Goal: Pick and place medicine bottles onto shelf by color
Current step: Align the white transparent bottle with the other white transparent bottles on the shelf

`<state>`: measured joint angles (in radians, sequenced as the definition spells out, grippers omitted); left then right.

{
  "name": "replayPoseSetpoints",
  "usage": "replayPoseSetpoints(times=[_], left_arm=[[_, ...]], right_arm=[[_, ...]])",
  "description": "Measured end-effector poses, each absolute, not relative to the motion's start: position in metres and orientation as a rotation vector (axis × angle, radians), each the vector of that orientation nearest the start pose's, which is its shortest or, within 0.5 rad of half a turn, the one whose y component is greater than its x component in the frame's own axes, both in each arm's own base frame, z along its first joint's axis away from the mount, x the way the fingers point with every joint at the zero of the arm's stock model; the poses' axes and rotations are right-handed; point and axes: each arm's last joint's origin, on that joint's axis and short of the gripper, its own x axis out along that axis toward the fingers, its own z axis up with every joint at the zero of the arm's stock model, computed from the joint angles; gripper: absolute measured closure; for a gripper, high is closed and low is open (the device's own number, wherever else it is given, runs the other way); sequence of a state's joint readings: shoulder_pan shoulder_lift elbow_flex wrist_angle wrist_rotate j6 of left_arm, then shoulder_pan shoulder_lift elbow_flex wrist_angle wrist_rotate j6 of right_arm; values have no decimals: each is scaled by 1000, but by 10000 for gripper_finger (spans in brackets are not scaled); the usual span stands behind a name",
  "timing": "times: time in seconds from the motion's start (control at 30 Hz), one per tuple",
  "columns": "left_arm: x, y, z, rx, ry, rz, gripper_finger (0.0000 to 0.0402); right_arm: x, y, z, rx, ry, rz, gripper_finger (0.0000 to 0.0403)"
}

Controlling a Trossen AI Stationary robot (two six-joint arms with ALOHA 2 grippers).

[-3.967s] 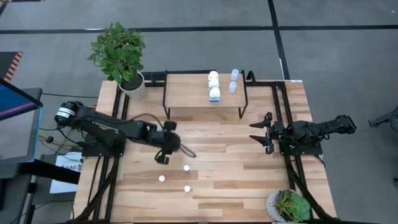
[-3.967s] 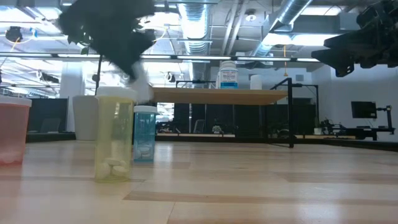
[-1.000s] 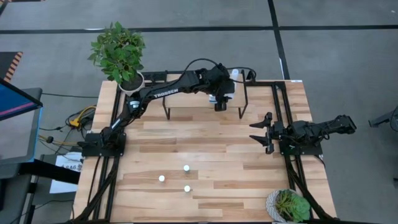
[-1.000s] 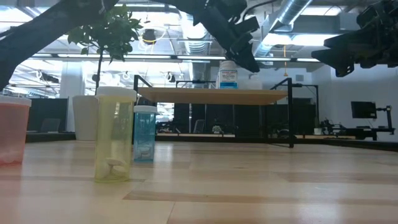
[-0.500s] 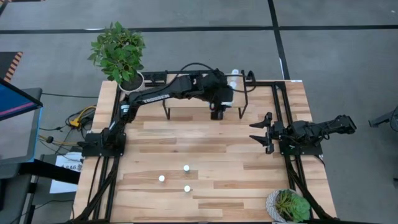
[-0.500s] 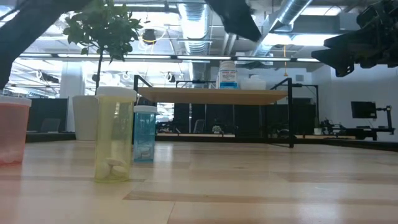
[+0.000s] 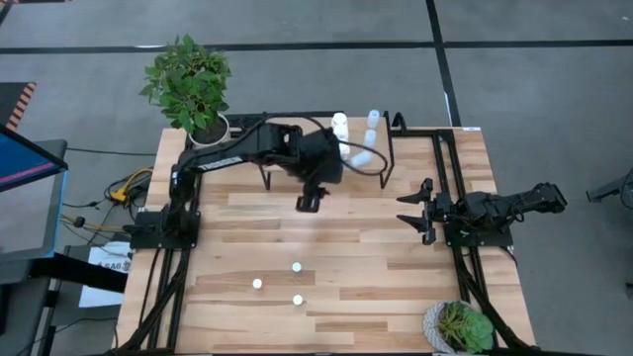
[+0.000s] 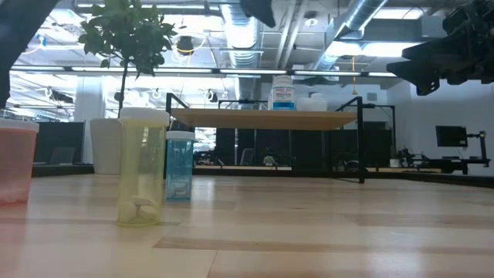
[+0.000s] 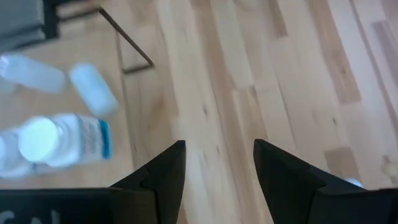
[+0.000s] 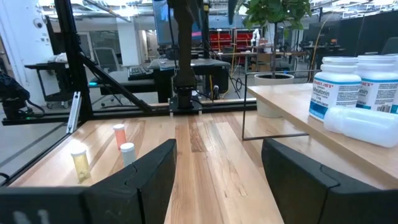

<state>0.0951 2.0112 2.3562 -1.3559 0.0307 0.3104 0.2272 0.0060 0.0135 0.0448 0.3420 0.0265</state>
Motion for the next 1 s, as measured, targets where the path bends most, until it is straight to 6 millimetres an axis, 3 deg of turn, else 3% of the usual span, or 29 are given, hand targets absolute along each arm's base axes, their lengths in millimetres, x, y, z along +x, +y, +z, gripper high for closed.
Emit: replayPoseSetpoints(times=[0.4, 0.63, 0.73, 0.83, 1.0], left_arm=[[370, 35, 391, 200, 1223, -155, 225], [365, 36, 378, 141, 1288, -146, 225], [352, 34, 374, 101, 1320, -156, 225], [337, 31, 368, 59, 1342, -163, 225], [317, 29, 356, 21, 1269, -121, 225]], right_arm=[[95, 12, 176, 6, -98, -117, 144], [91, 8, 196, 110, -291, -165, 144], [87, 7, 216, 92, -332, -138, 145], [82, 7, 250, 21, -374, -138, 149], [92, 7, 301, -100, -158, -183, 165]])
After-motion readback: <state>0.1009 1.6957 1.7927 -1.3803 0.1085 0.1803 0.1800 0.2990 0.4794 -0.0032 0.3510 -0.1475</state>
